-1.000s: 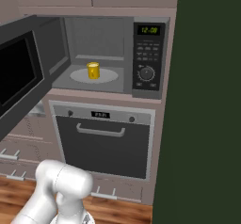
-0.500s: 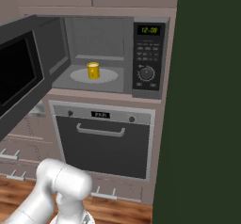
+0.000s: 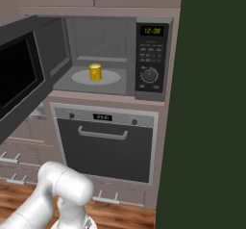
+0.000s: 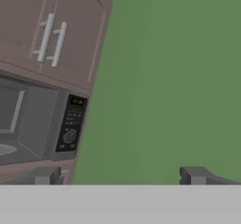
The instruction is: Pick the mug from the counter and place it inside the microwave. Then close the microwave.
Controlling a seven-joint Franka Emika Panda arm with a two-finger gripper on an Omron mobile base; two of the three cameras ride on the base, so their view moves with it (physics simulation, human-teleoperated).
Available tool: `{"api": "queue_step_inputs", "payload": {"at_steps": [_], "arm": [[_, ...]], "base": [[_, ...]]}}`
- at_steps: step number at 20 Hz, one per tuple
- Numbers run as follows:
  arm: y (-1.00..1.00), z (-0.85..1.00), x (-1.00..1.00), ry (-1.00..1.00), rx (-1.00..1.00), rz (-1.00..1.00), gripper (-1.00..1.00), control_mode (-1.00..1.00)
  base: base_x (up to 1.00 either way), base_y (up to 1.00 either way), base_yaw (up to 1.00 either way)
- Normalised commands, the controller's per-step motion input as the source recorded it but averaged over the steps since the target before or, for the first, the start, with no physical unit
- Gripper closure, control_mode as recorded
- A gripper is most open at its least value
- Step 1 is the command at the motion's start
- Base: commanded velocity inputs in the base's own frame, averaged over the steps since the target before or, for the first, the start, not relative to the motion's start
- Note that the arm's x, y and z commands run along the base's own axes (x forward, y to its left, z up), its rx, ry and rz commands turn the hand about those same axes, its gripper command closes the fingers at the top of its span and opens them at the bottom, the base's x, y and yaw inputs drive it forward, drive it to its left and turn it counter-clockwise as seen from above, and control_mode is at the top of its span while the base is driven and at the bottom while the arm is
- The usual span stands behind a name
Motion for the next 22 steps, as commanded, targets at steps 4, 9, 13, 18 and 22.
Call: {"api": "queue_step_inputs", "payload": {"at_steps": [4,9,13,18,22], "arm": [[0.21,-0.28,0.47,0.0,-0.03,-0.04,-1.0,-1.0],[0.11,-0.32,0.49,0.0,-0.02,-0.02,-1.0,-1.0],[0.13,-0.25,0.48,0.0,-0.02,-0.01,-1.0,-1.0],[0.19,-0.12,0.47,0.0,-0.01,-0.01,-1.0,-1.0],[0.34,-0.02,0.35,0.0,-0.01,-0.06,-1.0,-1.0]], "base": [[0.0,0.0,0.0],[0.0,0.0,0.0],[0.0,0.0,0.0],[0.0,0.0,0.0],[0.0,0.0,0.0]]}}
